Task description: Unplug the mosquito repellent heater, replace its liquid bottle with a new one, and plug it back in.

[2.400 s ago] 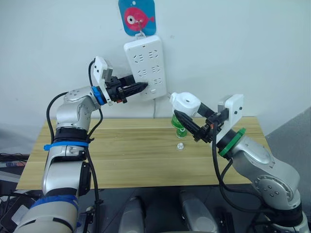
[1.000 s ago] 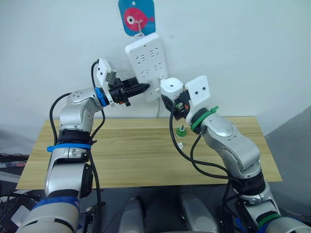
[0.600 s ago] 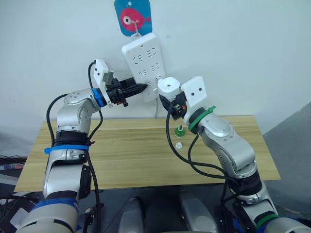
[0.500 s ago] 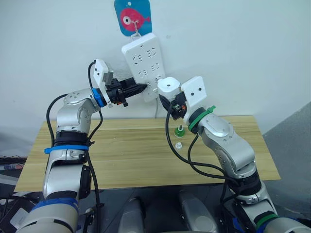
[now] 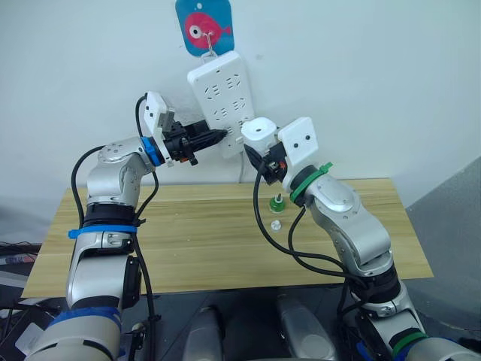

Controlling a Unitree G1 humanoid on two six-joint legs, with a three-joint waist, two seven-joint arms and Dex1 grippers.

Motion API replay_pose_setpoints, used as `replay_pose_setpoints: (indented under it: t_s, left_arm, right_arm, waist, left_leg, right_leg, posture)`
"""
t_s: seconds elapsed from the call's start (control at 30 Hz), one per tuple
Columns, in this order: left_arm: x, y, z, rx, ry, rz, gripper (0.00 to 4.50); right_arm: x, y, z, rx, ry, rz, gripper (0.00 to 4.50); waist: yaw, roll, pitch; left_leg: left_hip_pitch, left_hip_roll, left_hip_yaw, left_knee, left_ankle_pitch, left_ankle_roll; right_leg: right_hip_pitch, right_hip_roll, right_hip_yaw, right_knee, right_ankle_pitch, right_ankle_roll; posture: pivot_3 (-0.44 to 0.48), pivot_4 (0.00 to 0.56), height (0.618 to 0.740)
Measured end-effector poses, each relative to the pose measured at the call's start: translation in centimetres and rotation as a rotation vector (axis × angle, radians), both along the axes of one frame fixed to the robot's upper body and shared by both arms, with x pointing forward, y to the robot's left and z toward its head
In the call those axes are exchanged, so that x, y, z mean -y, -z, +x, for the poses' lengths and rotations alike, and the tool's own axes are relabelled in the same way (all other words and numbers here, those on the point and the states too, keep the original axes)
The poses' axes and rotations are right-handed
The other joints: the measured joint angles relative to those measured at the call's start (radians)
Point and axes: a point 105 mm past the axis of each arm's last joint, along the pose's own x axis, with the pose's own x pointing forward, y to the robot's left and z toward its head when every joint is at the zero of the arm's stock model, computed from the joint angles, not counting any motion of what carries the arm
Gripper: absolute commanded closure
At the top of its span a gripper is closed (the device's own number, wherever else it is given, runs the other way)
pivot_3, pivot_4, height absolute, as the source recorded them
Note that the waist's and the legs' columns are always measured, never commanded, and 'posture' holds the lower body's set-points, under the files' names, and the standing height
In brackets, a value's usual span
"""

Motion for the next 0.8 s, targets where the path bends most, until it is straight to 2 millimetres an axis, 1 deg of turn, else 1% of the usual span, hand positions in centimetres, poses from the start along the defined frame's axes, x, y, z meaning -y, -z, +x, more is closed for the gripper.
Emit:
replay_pose_setpoints:
  t_s: [0.23,0.37,0.47,0.63,0.8]
  left_arm:
    - [0.2,0.0,0.0,0.002,0.005,-0.002,3.15]
    - [0.2,0.0,0.0,0.002,0.006,-0.002,3.15]
    - [0.2,0.0,0.0,0.001,0.006,-0.002,3.15]
    - [0.2,0.0,0.0,0.001,0.006,-0.003,3.15]
    - [0.2,0.0,0.0,0.0,0.006,-0.003,3.15]
  right_arm:
    - [-0.5,0.3,-0.6,-0.004,-0.044,0.0,1.48]
    - [-0.4,0.0,-1.0,0.013,-0.053,0.006,1.48]
    - [-0.2,0.2,-1.0,0.011,-0.049,0.006,1.48]
    - [-0.2,-0.2,-1.0,0.043,-0.046,0.014,1.48]
    - [-0.1,-0.1,-0.7,0.051,-0.027,0.014,1.48]
  waist:
    - [0.002,0.0,0.0]
    - [0.002,0.0,0.0]
    - [0.002,0.0,0.0]
    - [0.002,0.0,0.0]
    - [0.002,0.0,0.0]
  left_leg:
    - [0.0,0.0,-0.001,0.0,0.0,0.0]
    - [0.0,0.0,-0.001,0.0,0.0,0.0]
    - [0.0,0.0,-0.001,0.0,0.0,0.0]
    - [0.0,0.0,-0.001,0.0,0.0,0.0]
    - [0.0,0.0,-0.001,0.0,0.0,0.0]
  right_leg:
    - [0.0,0.0,-0.001,0.0,0.0,0.0]
    - [0.0,0.0,-0.001,0.0,0.0,0.0]
    - [0.0,0.0,-0.001,0.0,0.0,0.0]
    - [0.0,0.0,-0.001,0.0,0.0,0.0]
    - [0.0,0.0,-0.001,0.0,0.0,0.0]
  posture:
    - [-0.191,0.199,0.725]
    - [-0.192,0.199,0.725]
    - [-0.193,0.199,0.725]
    - [-0.189,0.2,0.725]
    - [-0.189,0.2,0.725]
